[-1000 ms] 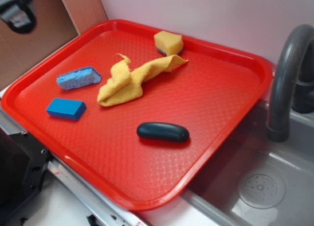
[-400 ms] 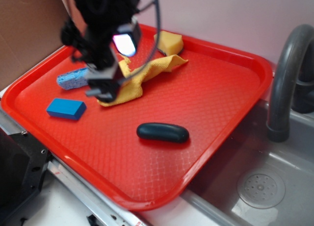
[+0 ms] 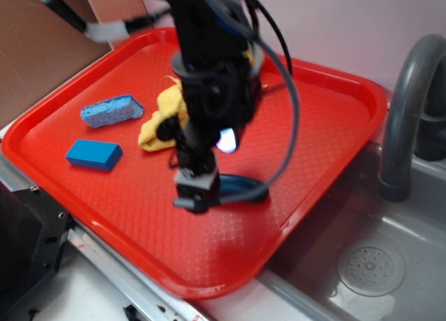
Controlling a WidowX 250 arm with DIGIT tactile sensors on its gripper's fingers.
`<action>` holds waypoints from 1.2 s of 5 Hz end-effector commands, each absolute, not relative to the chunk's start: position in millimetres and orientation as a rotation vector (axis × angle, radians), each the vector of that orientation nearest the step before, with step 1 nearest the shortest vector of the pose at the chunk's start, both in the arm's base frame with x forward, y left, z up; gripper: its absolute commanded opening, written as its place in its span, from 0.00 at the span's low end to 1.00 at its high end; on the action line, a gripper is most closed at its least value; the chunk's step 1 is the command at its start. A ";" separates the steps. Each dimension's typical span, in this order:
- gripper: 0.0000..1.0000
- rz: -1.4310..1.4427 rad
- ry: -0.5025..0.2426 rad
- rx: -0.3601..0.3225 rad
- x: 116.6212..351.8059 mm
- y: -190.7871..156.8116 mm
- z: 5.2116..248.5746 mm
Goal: Grab the plastic pickle.
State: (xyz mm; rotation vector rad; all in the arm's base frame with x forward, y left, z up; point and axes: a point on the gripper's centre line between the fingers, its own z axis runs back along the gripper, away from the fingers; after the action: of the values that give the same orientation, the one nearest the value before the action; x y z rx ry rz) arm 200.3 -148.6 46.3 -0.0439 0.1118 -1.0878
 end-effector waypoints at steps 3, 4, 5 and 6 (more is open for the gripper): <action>0.00 -1.039 0.220 0.139 192.4 -161.0 18.2; 0.00 -0.988 0.188 0.145 197.7 -155.4 29.8; 0.00 -0.747 0.085 0.059 209.0 -138.1 79.3; 0.00 -0.499 -0.051 0.044 206.5 -122.3 128.2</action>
State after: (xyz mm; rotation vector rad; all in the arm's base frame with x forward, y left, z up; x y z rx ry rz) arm 216.9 -115.0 120.2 0.0562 -0.0052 -0.4953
